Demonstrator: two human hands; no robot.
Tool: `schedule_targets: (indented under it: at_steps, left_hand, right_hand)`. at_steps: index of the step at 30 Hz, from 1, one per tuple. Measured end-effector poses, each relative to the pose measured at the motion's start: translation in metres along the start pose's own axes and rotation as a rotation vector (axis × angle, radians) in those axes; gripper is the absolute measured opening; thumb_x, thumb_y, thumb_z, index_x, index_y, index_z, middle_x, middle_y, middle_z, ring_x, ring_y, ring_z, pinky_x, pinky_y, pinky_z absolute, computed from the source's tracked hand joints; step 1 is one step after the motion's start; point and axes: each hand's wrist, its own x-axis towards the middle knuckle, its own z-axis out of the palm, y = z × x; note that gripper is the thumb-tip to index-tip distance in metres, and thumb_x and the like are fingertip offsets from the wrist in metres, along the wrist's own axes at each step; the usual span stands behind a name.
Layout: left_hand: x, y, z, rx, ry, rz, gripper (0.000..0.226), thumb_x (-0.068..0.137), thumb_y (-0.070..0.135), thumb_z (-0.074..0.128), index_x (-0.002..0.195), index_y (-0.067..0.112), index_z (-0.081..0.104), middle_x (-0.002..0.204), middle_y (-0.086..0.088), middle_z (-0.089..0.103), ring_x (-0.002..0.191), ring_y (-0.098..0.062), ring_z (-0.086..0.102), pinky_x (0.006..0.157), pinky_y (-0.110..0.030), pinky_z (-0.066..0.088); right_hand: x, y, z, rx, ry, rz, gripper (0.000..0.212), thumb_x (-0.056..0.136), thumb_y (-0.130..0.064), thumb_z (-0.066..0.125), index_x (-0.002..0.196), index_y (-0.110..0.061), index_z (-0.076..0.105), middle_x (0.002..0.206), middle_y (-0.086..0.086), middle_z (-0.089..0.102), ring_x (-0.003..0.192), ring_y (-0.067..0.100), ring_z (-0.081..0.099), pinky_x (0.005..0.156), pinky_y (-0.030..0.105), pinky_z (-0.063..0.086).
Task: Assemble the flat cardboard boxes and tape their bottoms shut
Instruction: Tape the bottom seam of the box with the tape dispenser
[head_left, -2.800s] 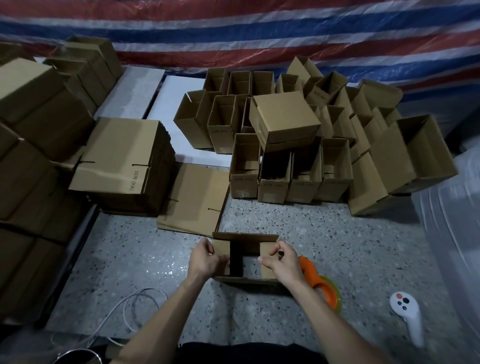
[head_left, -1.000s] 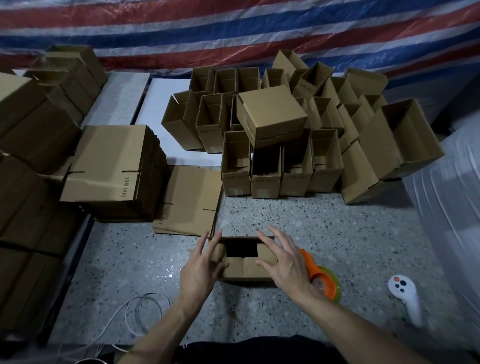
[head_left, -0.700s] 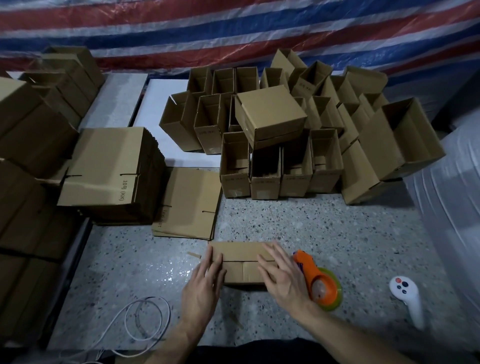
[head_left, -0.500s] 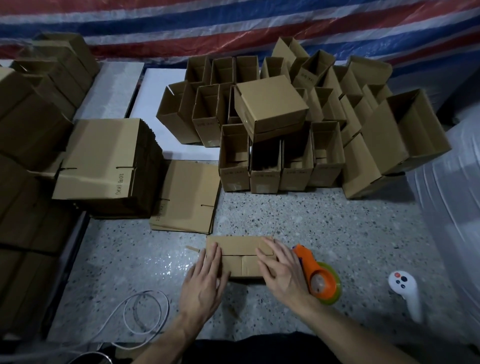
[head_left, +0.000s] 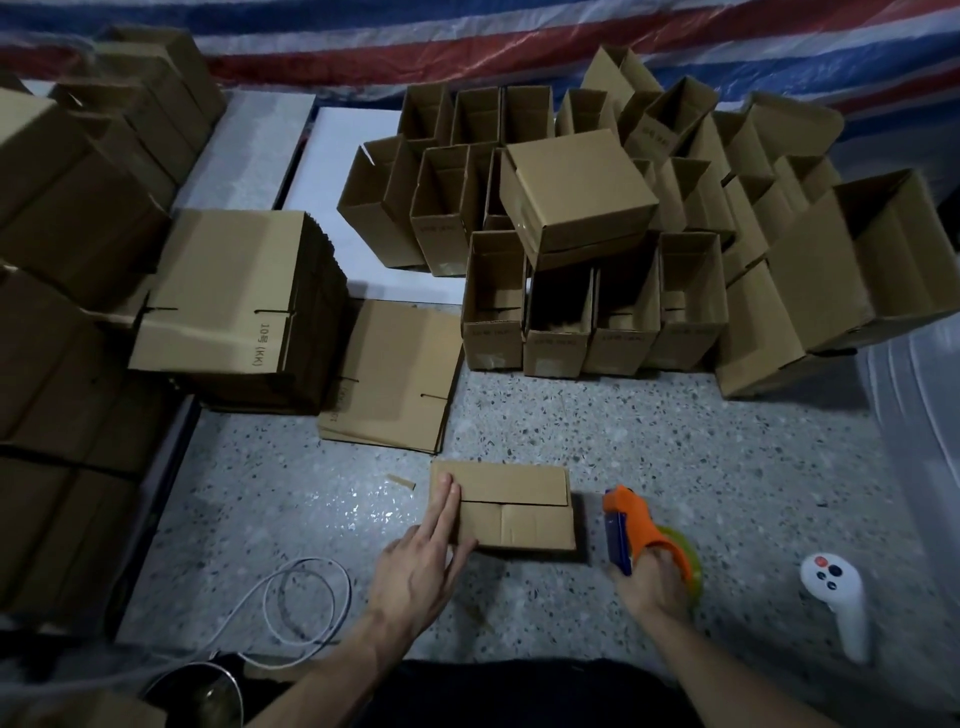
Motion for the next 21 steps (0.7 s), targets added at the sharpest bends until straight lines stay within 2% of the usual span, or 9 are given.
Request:
schedule_targets:
  at_steps: [2, 4, 8, 10, 12, 14, 17, 19, 21]
  left_hand:
    - [0.000, -0.003, 0.002, -0.008, 0.009, 0.018, 0.077, 0.100, 0.063, 0.028, 0.158, 0.032, -0.012, 0.159, 0.023, -0.027, 0.103, -0.008, 0.065, 0.082, -0.028, 0.054]
    - [0.001, -0.005, 0.003, -0.023, 0.018, 0.036, 0.080, 0.100, 0.063, 0.033, 0.158, 0.032, -0.012, 0.160, 0.022, -0.024, 0.105, -0.009, 0.065, 0.081, -0.030, 0.055]
    - [0.001, -0.003, 0.006, -0.069, 0.009, 0.008, 0.079, 0.101, 0.061, 0.032, 0.156, 0.035, -0.018, 0.158, 0.026, -0.030, 0.106, -0.005, 0.062, 0.085, -0.031, 0.055]
    - [0.002, -0.005, 0.008, -0.111, 0.020, 0.014, 0.080, 0.101, 0.061, 0.034, 0.156, 0.038, -0.019, 0.157, 0.028, -0.030, 0.111, -0.004, 0.060, 0.090, -0.034, 0.054]
    - [0.003, -0.008, 0.012, -0.145, 0.037, 0.021, 0.079, 0.100, 0.060, 0.036, 0.156, 0.039, -0.017, 0.159, 0.029, -0.026, 0.116, -0.006, 0.057, 0.092, -0.036, 0.054]
    - [0.003, -0.009, 0.016, -0.136, 0.066, 0.021, 0.079, 0.099, 0.061, 0.037, 0.157, 0.037, -0.012, 0.161, 0.028, -0.022, 0.118, -0.010, 0.055, 0.092, -0.035, 0.054]
    - [0.005, -0.011, 0.020, -0.126, 0.127, 0.041, 0.078, 0.098, 0.059, 0.039, 0.160, 0.033, -0.001, 0.165, 0.022, -0.007, 0.121, -0.015, 0.050, 0.094, -0.034, 0.049]
    - [0.006, -0.012, 0.021, -0.122, 0.158, 0.068, 0.075, 0.097, 0.059, 0.038, 0.160, 0.032, 0.009, 0.166, 0.016, 0.014, 0.124, -0.016, 0.047, 0.099, -0.035, 0.044]
    - [0.006, -0.013, 0.018, -0.130, 0.196, 0.094, 0.064, 0.096, 0.059, 0.038, 0.154, 0.035, 0.025, 0.151, 0.014, 0.041, 0.121, -0.018, 0.050, 0.099, -0.036, 0.042]
  right_hand:
    - [-0.004, -0.004, -0.008, 0.108, 0.049, -0.060, 0.039, 0.089, -0.036, 0.072, 0.116, -0.011, 0.060, 0.082, -0.001, 0.060, 0.072, 0.019, 0.061, 0.062, 0.032, 0.051]
    - [-0.006, -0.006, -0.023, 0.212, 0.072, -0.158, 0.027, 0.093, -0.032, 0.069, 0.110, -0.012, 0.063, 0.077, -0.004, 0.061, 0.067, 0.014, 0.060, 0.060, 0.028, 0.049]
    - [-0.011, -0.024, -0.074, 0.302, 0.123, -0.350, 0.028, 0.094, -0.034, 0.068, 0.108, -0.010, 0.064, 0.086, 0.004, 0.067, 0.075, 0.019, 0.063, 0.065, 0.028, 0.046]
    - [-0.019, -0.042, -0.106, 0.418, 0.162, -0.425, 0.029, 0.092, -0.038, 0.070, 0.098, -0.010, 0.069, 0.076, 0.001, 0.067, 0.069, 0.018, 0.063, 0.061, 0.027, 0.044]
    - [-0.031, -0.065, -0.140, 0.549, 0.175, -0.509, 0.036, 0.083, -0.053, 0.071, 0.078, -0.017, 0.070, 0.059, -0.005, 0.063, 0.056, 0.012, 0.059, 0.053, 0.020, 0.037]
    - [-0.046, -0.090, -0.167, 0.624, 0.085, -0.623, 0.049, 0.073, -0.063, 0.065, 0.059, -0.017, 0.064, 0.051, -0.002, 0.061, 0.046, 0.012, 0.054, 0.047, 0.017, 0.034]
    - [-0.059, -0.126, -0.179, 0.605, -0.190, -0.764, 0.051, 0.069, -0.063, 0.068, 0.057, -0.013, 0.069, 0.049, 0.003, 0.063, 0.043, 0.013, 0.055, 0.047, 0.016, 0.036]
    - [-0.060, -0.147, -0.173, 0.547, -0.330, -0.808, 0.052, 0.067, -0.062, 0.069, 0.057, -0.011, 0.068, 0.049, 0.002, 0.061, 0.044, 0.012, 0.053, 0.047, 0.017, 0.035]
    - [-0.058, -0.162, -0.161, 0.492, -0.405, -0.830, 0.050, 0.066, -0.061, 0.070, 0.054, -0.012, 0.064, 0.047, -0.001, 0.056, 0.043, 0.012, 0.049, 0.048, 0.019, 0.033]
